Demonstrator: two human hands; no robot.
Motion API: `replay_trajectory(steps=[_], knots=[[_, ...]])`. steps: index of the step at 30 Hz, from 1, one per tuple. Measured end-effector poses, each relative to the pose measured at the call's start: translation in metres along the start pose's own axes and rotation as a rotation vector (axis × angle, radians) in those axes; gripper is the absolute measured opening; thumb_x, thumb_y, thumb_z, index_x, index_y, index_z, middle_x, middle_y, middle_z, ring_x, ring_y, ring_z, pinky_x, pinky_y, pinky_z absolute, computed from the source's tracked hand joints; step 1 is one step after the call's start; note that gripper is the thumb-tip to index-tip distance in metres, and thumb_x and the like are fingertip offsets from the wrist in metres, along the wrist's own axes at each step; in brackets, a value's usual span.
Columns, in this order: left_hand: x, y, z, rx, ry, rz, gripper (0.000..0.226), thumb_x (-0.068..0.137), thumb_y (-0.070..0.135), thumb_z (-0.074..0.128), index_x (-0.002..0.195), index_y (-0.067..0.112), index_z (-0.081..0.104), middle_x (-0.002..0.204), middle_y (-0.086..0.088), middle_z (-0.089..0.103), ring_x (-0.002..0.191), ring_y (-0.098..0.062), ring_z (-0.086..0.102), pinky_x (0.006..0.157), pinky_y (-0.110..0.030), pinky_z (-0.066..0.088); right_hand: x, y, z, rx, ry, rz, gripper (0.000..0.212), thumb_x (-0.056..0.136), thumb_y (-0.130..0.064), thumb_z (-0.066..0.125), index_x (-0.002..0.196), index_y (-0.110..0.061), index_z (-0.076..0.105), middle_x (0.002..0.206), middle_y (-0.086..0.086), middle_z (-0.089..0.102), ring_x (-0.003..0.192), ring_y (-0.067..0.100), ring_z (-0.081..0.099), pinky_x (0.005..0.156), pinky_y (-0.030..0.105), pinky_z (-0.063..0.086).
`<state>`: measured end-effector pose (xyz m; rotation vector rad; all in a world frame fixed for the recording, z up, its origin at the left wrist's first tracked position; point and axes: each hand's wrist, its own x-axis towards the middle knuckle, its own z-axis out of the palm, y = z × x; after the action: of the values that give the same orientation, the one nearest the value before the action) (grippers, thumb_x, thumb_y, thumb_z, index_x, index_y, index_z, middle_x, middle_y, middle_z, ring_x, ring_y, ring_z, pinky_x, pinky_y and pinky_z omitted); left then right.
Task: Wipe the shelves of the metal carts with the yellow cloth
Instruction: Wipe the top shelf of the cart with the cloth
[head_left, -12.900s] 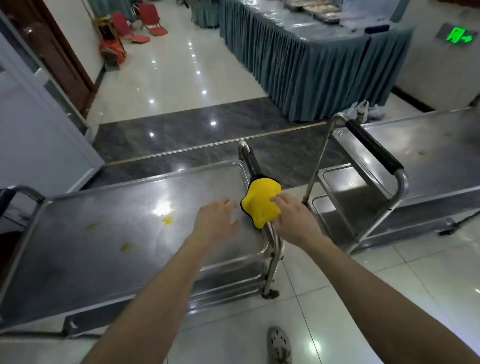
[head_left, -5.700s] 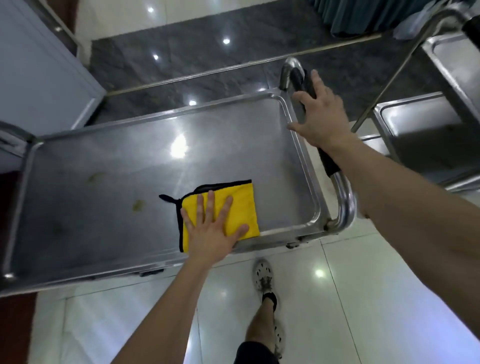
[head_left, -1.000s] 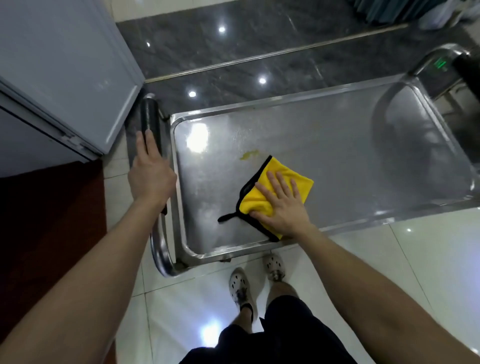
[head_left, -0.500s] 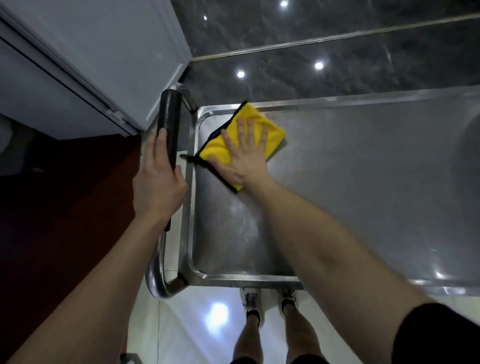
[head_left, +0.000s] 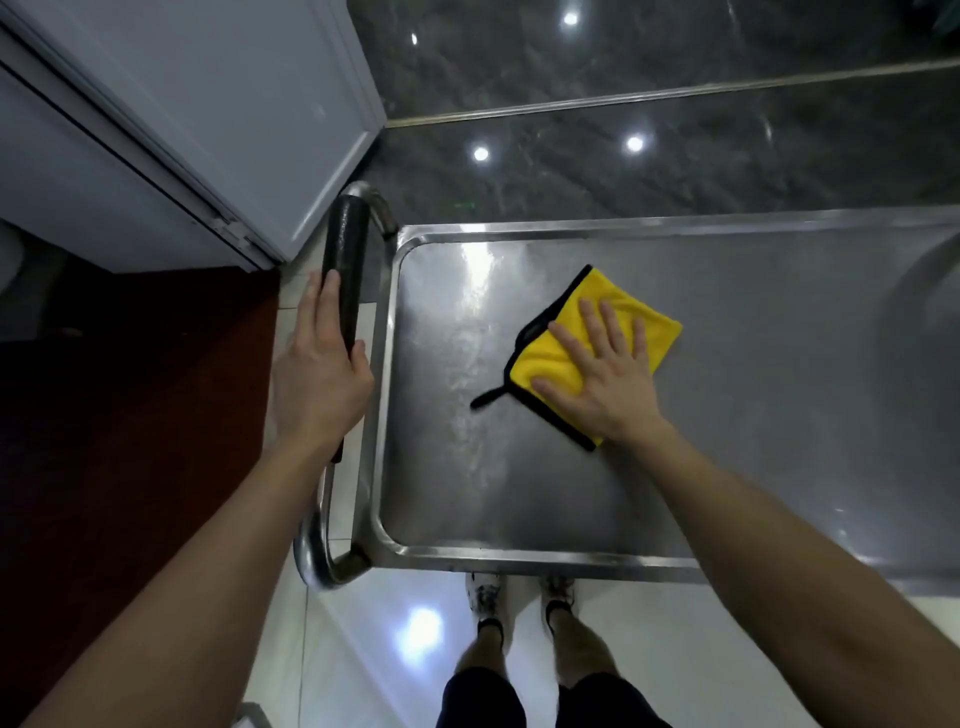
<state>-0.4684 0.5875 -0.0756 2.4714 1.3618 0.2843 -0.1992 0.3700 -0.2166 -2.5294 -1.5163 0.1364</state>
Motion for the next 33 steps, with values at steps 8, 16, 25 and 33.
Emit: replay_trajectory(steps=[8, 16, 25, 33], knots=[[0.002, 0.001, 0.0, -0.008, 0.033, 0.0, 0.082, 0.103, 0.017, 0.064, 0.173, 0.023, 0.02, 0.181, 0.003, 0.017, 0.148, -0.029, 0.051, 0.113, -0.048, 0.053, 0.167, -0.111, 0.017, 0.03, -0.001, 0.181, 0.092, 0.092, -0.086, 0.024, 0.169, -0.035, 0.025, 0.178, 0.017, 0.0, 0.164, 0.042, -0.006, 0.122, 0.075, 0.0], [0.013, -0.008, -0.004, 0.025, 0.016, 0.013, 0.082, 0.101, 0.016, 0.064, 0.173, 0.018, 0.023, 0.181, -0.001, 0.018, 0.148, -0.03, 0.051, 0.111, -0.05, 0.052, 0.123, -0.197, 0.043, 0.06, -0.006, -0.032, 0.081, 0.098, -0.077, 0.03, 0.167, -0.033, 0.034, 0.177, 0.019, 0.009, 0.164, 0.042, 0.0, 0.122, 0.075, 0.001], [0.018, -0.004, -0.021, 0.04, -0.065, 0.03, 0.079, 0.104, 0.012, 0.056, 0.173, 0.014, 0.017, 0.182, -0.007, 0.013, 0.151, -0.036, 0.047, 0.12, -0.047, 0.043, -0.094, -0.259, 0.059, 0.092, -0.017, -0.113, 0.076, 0.102, -0.073, 0.039, 0.166, -0.033, 0.035, 0.179, 0.012, 0.001, 0.165, 0.038, -0.005, 0.123, 0.074, 0.007], [0.027, -0.018, -0.021, 0.066, -0.047, 0.085, 0.08, 0.104, 0.015, 0.055, 0.173, 0.015, 0.015, 0.181, -0.011, 0.015, 0.144, -0.045, 0.049, 0.117, -0.054, 0.045, -0.161, -0.154, 0.021, 0.031, -0.081, 0.044, 0.077, 0.099, -0.085, 0.031, 0.165, -0.047, 0.028, 0.18, -0.006, 0.0, 0.166, 0.02, -0.006, 0.129, 0.064, 0.008]])
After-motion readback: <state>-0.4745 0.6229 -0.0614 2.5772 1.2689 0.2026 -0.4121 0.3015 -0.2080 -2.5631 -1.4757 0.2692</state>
